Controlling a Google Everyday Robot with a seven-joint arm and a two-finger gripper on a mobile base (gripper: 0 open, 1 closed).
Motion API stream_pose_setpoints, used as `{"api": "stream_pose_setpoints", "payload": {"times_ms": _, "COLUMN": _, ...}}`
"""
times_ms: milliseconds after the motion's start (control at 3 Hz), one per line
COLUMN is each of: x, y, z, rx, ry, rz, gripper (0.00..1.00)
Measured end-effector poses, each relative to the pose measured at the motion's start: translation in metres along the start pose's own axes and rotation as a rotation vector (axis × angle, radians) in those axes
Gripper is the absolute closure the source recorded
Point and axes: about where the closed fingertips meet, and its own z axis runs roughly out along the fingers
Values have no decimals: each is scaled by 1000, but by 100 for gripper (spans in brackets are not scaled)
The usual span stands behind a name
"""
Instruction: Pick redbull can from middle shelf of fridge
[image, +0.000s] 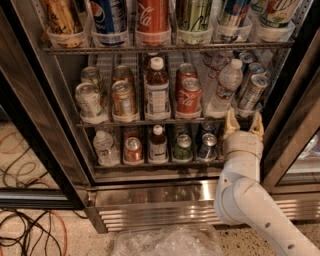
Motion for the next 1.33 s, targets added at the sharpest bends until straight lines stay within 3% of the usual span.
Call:
{"api": "stream_pose_setpoints", "payload": {"times_ms": 667, "x": -14, "y": 6, "z": 23, "rx": 29, "ry": -27, "rz": 19, "gripper": 45}}
{"api": "stream_pose_setpoints", "payload": {"times_ms": 1333, "x": -17, "y": -26, "z": 53, "rx": 127, "ry": -13, "rz": 46, "gripper": 47}}
